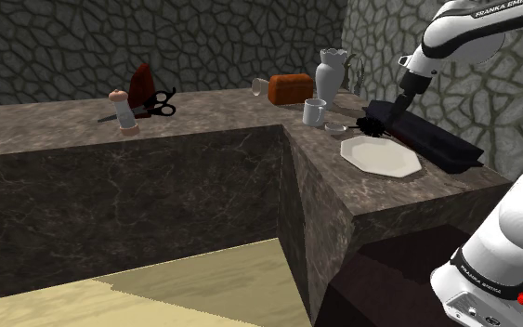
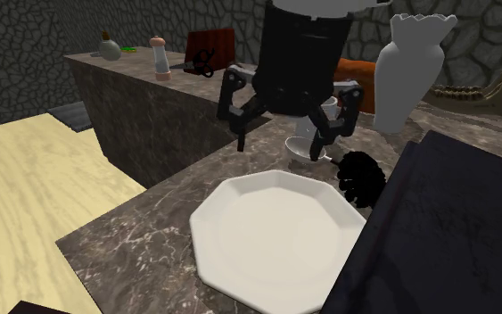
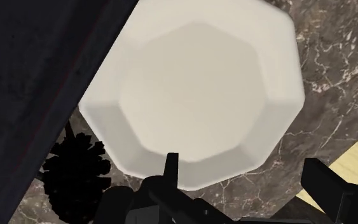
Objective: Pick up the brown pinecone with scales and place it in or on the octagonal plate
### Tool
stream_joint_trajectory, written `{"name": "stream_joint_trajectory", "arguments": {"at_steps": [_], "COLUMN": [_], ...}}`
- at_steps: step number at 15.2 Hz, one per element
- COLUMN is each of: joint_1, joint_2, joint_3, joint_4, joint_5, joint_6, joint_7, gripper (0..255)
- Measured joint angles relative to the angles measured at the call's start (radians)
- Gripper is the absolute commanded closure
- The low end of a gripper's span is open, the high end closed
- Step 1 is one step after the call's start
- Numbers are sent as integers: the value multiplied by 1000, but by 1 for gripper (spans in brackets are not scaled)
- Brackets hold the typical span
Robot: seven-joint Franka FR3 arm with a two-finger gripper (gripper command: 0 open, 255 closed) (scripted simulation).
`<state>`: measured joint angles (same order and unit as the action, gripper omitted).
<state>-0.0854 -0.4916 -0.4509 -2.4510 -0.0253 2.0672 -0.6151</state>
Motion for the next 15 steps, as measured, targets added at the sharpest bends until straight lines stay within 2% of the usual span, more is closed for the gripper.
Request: {"name": "stream_joint_trajectory", "arguments": {"at_steps": [3,6,9,11,13,15], "joint_1": [20,53,76,85,72,64], "joint_2": [97,212,340,440,545,581], "joint_3": [-93,-181,-270,-311,-336,-333], "joint_4": [59,136,222,285,373,387], "joint_5": [43,123,238,340,455,504], "joint_6": [45,77,85,81,36,13], "joint_7": [-125,-256,-414,-521,-632,-679], "gripper": [0,0,0,0,0,0]}}
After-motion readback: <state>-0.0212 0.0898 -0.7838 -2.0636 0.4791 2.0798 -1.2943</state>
